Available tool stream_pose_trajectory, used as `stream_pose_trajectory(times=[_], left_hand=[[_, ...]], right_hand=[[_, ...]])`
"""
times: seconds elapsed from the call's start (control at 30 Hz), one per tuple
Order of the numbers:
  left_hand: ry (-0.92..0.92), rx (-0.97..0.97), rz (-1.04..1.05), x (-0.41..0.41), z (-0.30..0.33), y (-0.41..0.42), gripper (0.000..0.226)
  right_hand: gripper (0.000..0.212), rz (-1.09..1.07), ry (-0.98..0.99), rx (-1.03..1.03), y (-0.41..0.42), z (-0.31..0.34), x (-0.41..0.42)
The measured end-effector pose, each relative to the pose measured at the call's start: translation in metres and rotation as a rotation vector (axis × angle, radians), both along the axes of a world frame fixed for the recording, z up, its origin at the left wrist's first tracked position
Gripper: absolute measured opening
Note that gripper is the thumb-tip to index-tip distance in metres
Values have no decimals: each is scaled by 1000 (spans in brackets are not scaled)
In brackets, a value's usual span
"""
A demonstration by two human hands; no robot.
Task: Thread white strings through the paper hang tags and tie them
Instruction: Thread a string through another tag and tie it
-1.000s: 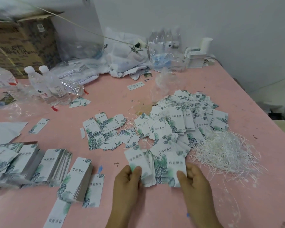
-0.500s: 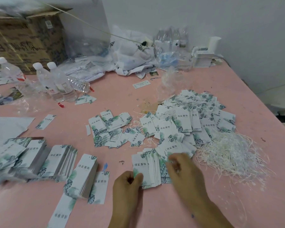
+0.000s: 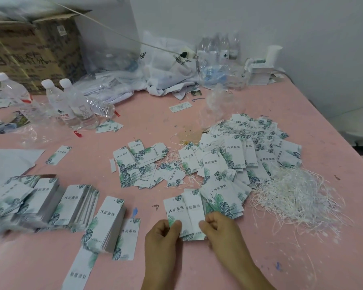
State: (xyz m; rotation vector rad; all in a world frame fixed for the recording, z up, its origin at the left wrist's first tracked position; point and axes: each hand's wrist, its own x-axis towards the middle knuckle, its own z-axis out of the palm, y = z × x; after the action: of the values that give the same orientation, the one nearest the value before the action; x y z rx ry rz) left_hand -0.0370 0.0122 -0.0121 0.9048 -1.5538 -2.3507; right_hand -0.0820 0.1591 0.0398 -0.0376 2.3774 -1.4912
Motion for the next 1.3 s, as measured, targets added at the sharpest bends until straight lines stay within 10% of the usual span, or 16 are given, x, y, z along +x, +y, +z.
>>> stream_pose_trajectory(times=[0.2,0.47,0.93,1.3], left_hand=[[-38,-81,90,3,29,11,6],[65,4,32,6,53,15,29],[-30,107,-241,6,47,34,42],[13,38,-366,13,49,48,29]], right_hand=[[19,79,309,409,5,11,5],[17,-18,-130,-316,31,30,15],[10,63,-204,-172,37,21,33],[15,-120,181,545,111,14,-18]])
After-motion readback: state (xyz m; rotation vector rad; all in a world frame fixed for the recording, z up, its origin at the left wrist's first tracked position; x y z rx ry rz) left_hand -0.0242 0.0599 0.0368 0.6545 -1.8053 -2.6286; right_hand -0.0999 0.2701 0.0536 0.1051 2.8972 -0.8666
